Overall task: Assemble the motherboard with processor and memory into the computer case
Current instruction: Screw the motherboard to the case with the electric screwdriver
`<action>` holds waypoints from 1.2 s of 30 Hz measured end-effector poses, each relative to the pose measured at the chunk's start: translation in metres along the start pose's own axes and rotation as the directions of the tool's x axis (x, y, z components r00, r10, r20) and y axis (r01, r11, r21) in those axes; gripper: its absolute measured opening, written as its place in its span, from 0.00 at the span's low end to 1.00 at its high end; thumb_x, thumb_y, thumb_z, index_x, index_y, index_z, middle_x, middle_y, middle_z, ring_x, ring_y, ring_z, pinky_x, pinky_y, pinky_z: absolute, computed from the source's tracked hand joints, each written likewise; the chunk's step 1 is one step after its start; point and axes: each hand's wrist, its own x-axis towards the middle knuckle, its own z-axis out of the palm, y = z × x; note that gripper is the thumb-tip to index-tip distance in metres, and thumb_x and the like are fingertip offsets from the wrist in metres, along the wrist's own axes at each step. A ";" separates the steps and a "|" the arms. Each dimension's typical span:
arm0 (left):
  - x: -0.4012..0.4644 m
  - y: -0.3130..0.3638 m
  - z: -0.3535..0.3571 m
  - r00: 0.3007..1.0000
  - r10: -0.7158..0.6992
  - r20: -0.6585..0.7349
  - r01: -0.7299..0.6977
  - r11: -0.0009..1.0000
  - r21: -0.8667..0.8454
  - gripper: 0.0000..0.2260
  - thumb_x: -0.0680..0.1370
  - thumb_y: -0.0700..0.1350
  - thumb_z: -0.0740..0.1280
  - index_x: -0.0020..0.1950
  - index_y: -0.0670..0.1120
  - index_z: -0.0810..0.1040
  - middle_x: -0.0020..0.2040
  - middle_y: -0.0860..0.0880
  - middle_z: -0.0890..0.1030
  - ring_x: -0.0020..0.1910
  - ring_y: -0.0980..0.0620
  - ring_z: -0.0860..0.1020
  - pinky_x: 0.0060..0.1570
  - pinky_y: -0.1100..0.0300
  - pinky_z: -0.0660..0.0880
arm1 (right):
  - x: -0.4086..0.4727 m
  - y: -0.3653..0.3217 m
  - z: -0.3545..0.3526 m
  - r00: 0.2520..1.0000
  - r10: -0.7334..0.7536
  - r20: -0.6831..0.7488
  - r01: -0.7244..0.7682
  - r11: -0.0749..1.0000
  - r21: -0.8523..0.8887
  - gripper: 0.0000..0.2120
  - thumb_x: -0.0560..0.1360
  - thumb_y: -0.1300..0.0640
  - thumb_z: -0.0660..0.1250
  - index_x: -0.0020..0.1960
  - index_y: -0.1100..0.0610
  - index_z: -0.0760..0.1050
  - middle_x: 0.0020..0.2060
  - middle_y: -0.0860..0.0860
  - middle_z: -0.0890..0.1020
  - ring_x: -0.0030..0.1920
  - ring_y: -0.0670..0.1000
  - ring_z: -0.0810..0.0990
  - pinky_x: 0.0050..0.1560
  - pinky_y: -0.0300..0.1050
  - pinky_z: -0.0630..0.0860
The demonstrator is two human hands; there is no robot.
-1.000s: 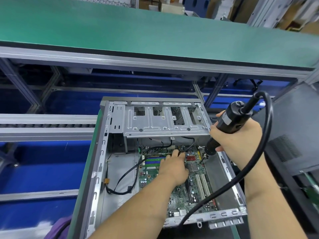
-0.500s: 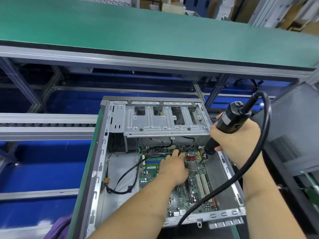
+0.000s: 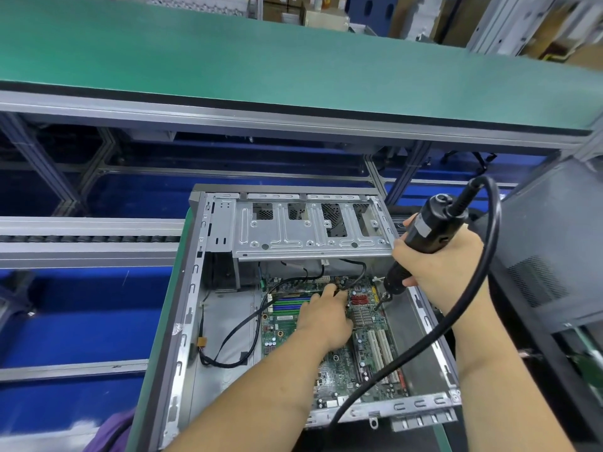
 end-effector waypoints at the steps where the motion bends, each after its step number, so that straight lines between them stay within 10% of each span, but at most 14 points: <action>1: 0.000 -0.001 0.000 1.000 0.000 0.002 0.000 1.000 -0.011 0.27 0.79 0.48 0.62 0.78 0.50 0.61 0.75 0.49 0.61 0.68 0.41 0.67 0.65 0.44 0.70 | 0.000 -0.001 0.000 1.000 0.001 -0.001 -0.001 1.000 0.004 0.08 0.70 0.64 0.77 0.43 0.54 0.80 0.36 0.44 0.84 0.36 0.47 0.85 0.25 0.41 0.79; 8: -0.008 0.001 -0.019 0.999 -0.033 0.005 0.034 0.990 -0.140 0.24 0.78 0.45 0.62 0.75 0.51 0.68 0.77 0.51 0.62 0.73 0.44 0.65 0.68 0.46 0.69 | -0.006 -0.023 -0.012 0.994 -0.084 -0.068 0.090 0.991 0.095 0.12 0.67 0.63 0.77 0.45 0.48 0.82 0.35 0.46 0.85 0.30 0.51 0.84 0.24 0.40 0.78; 13: -0.030 0.008 -0.057 0.958 0.012 -0.286 -0.106 0.942 -0.317 0.11 0.77 0.45 0.63 0.41 0.48 0.84 0.47 0.55 0.81 0.44 0.58 0.78 0.48 0.57 0.77 | -0.007 -0.033 -0.017 0.994 -0.109 0.018 0.105 0.985 0.134 0.11 0.69 0.64 0.76 0.46 0.50 0.82 0.35 0.49 0.85 0.31 0.52 0.84 0.23 0.47 0.79; 16: -0.049 0.015 -0.071 0.950 0.088 -0.300 -0.258 0.761 -0.595 0.09 0.80 0.43 0.67 0.52 0.54 0.85 0.45 0.59 0.82 0.39 0.62 0.76 0.42 0.65 0.73 | -0.010 -0.028 -0.015 0.995 -0.082 0.057 0.071 0.982 0.175 0.12 0.69 0.64 0.76 0.47 0.50 0.81 0.36 0.51 0.85 0.31 0.53 0.85 0.23 0.47 0.79; 23: -0.072 0.014 -0.057 0.953 0.087 -0.289 -0.214 0.870 -0.443 0.04 0.76 0.42 0.72 0.47 0.51 0.84 0.48 0.55 0.81 0.49 0.56 0.77 0.55 0.58 0.73 | -0.020 -0.018 -0.006 0.990 -0.057 0.129 0.021 0.964 0.266 0.13 0.62 0.54 0.74 0.46 0.46 0.81 0.36 0.52 0.85 0.31 0.54 0.86 0.22 0.49 0.79; 28: -0.073 0.012 -0.052 0.933 0.080 -0.350 -0.199 0.927 -0.318 0.04 0.76 0.40 0.72 0.49 0.45 0.85 0.43 0.53 0.78 0.43 0.53 0.76 0.47 0.61 0.72 | -0.024 -0.010 -0.007 0.987 -0.042 0.154 -0.009 0.949 0.316 0.15 0.62 0.52 0.75 0.48 0.47 0.81 0.39 0.52 0.86 0.33 0.54 0.86 0.23 0.47 0.79; 36: -0.075 0.006 -0.049 0.957 -0.069 -0.283 -0.099 0.837 -0.538 0.09 0.74 0.40 0.75 0.37 0.53 0.84 0.36 0.56 0.82 0.36 0.57 0.81 0.47 0.52 0.82 | -0.026 -0.002 -0.017 0.992 -0.029 0.119 -0.022 0.915 0.402 0.13 0.63 0.54 0.77 0.46 0.45 0.82 0.39 0.55 0.86 0.34 0.59 0.86 0.24 0.47 0.79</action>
